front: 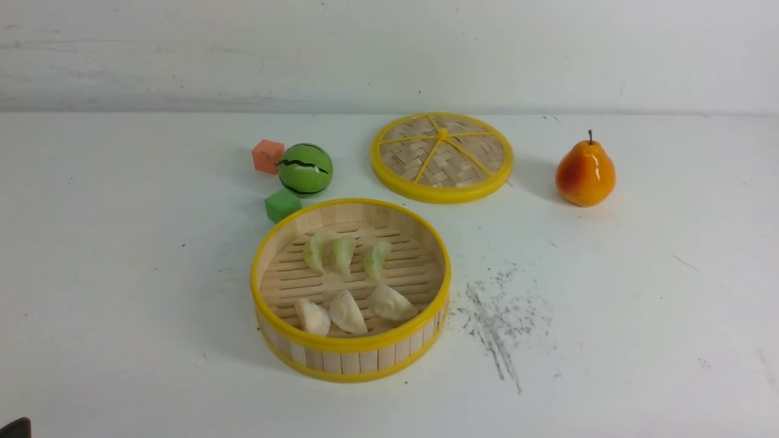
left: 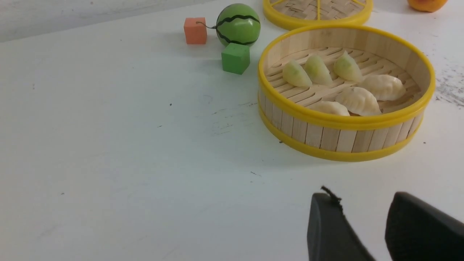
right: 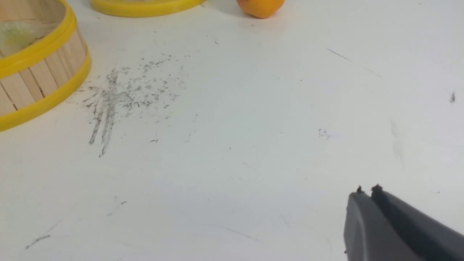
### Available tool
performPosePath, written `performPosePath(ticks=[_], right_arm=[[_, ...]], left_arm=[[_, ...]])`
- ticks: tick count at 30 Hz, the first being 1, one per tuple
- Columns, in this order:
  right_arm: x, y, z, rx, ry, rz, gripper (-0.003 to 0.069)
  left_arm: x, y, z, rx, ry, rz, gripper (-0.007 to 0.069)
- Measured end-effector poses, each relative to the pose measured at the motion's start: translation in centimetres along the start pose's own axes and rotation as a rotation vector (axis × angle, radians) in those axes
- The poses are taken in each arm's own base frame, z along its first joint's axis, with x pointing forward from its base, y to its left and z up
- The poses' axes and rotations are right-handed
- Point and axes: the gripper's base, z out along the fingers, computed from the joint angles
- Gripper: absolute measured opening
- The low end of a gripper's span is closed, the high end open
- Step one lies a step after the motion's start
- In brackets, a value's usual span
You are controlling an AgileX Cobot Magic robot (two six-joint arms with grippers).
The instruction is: Put the dumplings into the steamer on the white table.
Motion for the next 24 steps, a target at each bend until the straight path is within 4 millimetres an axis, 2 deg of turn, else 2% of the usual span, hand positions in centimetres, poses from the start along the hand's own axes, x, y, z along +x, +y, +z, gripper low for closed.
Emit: performPosePath(ticks=[8, 15, 17, 22, 24], right_arm=[[0.0, 0.0, 0.0, 0.0, 0.001, 0.0, 0.0023], [0.0, 0.0, 0.0, 0.001, 0.001, 0.001, 0.0034], [0.0, 0.0, 0.0, 0.001, 0.0, 0.0, 0.0036], [0.0, 0.0, 0.0, 0.001, 0.0, 0.0, 0.0042], [0.0, 0.0, 0.0, 0.001, 0.0, 0.0, 0.0042]], left_arm=[[0.7, 0.0, -0.1, 0.001, -0.013, -0.002, 0.0238], [3.1, 0.0, -0.4, -0.054, -0.083, -0.086, 0.0221], [3.6, 0.0, 0.1, -0.092, -0.115, -0.148, 0.0179], [4.8, 0.3, 1.4, -0.188, -0.219, -0.229, 0.0001], [5.8, 0.3, 2.0, -0.193, -0.226, -0.233, -0.0014]])
